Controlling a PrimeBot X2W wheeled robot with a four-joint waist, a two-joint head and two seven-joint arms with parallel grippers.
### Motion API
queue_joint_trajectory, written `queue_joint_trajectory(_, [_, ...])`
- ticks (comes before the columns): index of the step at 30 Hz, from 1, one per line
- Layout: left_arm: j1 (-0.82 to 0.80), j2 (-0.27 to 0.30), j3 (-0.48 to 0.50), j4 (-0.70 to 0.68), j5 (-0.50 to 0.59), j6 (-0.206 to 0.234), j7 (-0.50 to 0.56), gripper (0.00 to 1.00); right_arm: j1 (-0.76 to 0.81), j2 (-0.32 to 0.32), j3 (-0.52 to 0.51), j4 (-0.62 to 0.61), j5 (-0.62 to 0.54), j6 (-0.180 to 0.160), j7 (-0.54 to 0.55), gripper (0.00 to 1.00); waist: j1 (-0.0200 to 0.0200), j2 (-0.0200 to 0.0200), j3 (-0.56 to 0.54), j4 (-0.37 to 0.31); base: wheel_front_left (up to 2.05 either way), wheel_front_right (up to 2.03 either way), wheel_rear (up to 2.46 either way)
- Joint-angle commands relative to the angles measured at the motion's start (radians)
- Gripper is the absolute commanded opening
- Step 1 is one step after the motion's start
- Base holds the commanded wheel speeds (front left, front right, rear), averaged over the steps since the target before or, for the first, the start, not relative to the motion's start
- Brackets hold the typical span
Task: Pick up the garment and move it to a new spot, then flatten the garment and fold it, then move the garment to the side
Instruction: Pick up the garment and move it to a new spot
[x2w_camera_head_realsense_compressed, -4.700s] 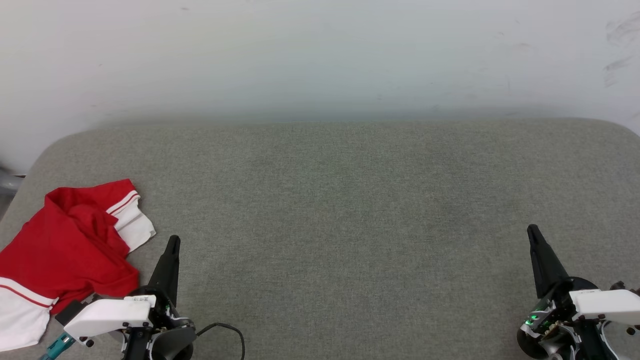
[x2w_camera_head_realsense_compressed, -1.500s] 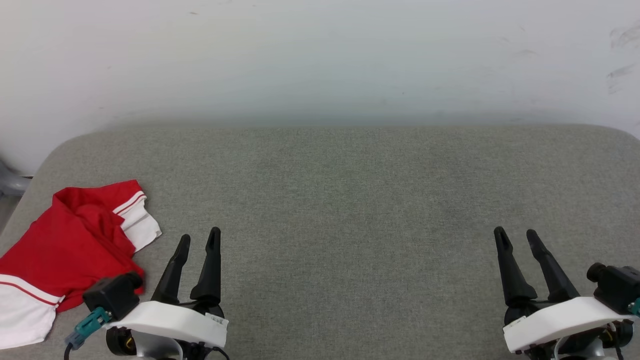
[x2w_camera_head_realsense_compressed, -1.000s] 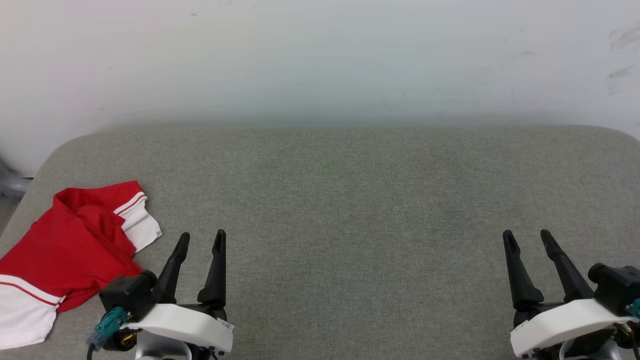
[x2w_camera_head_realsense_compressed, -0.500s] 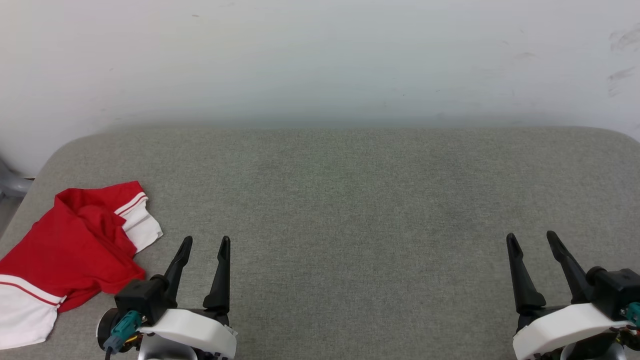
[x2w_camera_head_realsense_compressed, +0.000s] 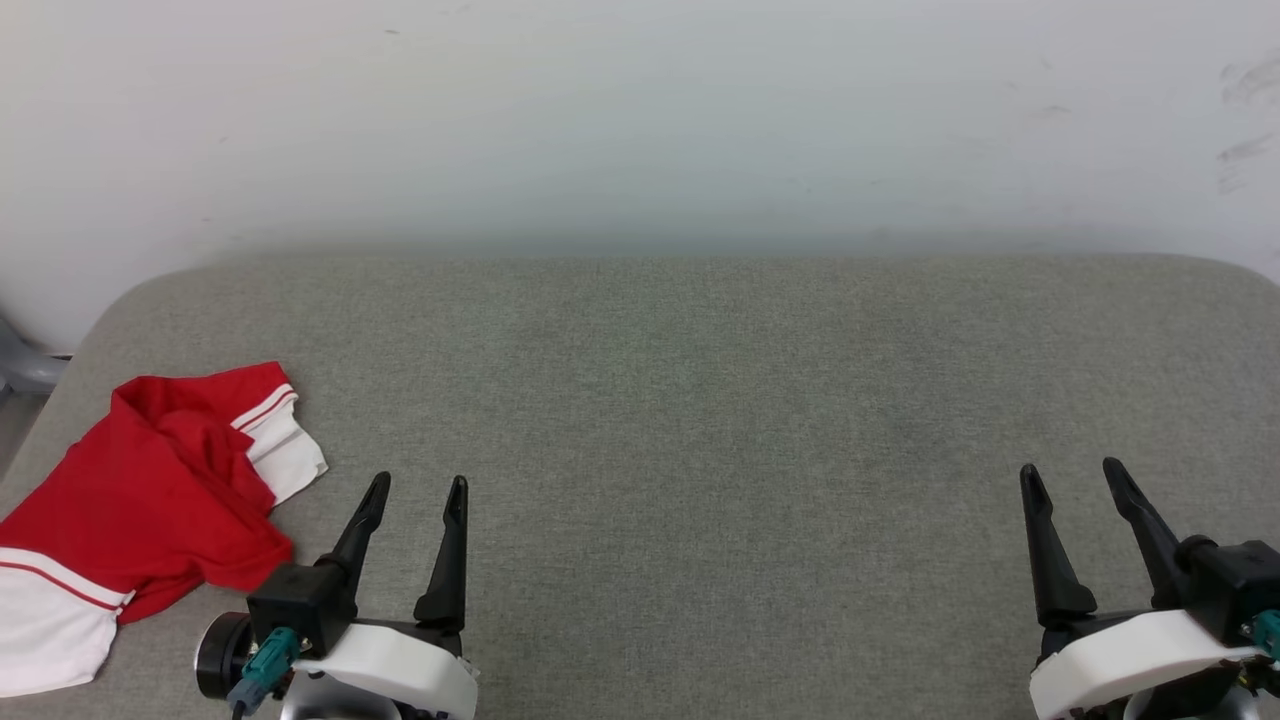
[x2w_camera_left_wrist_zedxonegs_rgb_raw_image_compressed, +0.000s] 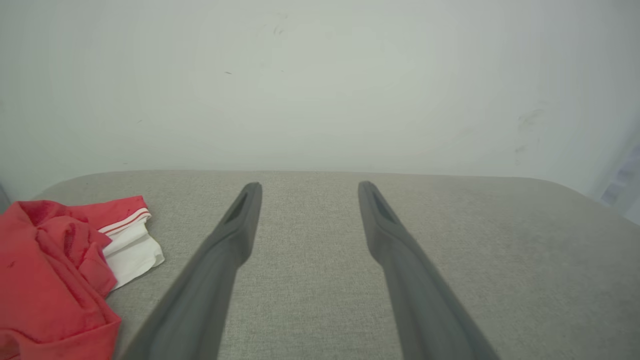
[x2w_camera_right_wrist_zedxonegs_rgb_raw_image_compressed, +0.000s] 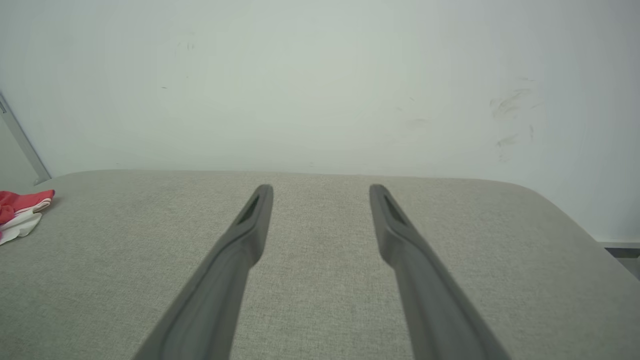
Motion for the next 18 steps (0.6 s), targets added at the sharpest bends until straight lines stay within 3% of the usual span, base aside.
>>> queue_joint_trajectory(1, [-0.007, -0.003, -0.001, 0.002, 0.014, -0.003, -0.009, 1.0, -0.003, 0.001, 0.001, -0.006, -0.017, 0.0, -0.005, 1.0, 0.0001, 0.0, -0.001, 0.002, 0.0, 0.0, 0.0])
queue_joint_trajectory(10, [-0.015, -0.008, 0.003, 0.014, 0.048, -0.006, -0.024, 1.0, 0.01, 0.001, -0.009, -0.009, -0.051, 0.0, -0.024, 1.0, 0.0001, 0.0, 0.001, 0.037, 0.0, 0.0, 0.0])
queue_joint_trajectory(18, [-0.02, -0.01, 0.025, 0.026, 0.048, -0.008, -0.028, 1.0, 0.009, 0.002, 0.009, 0.008, -0.036, 0.0, -0.039, 1.0, 0.0001, 0.0, 0.0, 0.13, 0.0, 0.0, 0.0])
